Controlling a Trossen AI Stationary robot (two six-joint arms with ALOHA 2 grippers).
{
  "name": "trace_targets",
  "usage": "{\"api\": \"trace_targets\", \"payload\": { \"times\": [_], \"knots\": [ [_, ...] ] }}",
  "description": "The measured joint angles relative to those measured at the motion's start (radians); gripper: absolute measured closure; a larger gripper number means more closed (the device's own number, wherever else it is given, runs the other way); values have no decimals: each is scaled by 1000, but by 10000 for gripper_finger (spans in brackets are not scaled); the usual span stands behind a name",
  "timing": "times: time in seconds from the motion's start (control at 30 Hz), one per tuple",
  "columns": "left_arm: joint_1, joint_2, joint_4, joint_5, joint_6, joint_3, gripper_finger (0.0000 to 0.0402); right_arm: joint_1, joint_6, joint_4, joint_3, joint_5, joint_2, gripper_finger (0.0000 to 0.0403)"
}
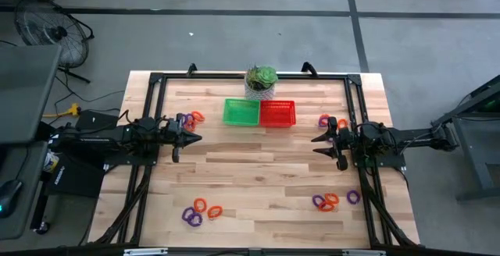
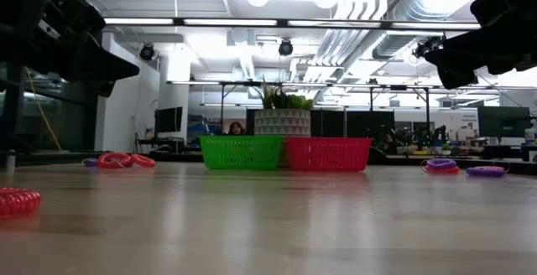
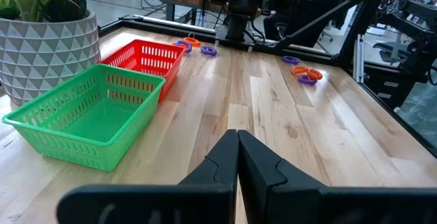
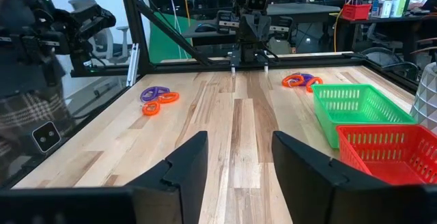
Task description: Sort spring keychains
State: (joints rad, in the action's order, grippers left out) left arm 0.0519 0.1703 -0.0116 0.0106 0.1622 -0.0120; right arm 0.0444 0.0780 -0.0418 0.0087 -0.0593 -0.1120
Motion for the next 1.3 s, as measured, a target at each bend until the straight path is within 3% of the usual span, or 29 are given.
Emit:
{"api": "trace_targets", "payload": {
  "times": [1.3],
  "knots": [
    [0,0,0,0,0,0,401,0,0,0,0,0,0,247]
  ]
}}
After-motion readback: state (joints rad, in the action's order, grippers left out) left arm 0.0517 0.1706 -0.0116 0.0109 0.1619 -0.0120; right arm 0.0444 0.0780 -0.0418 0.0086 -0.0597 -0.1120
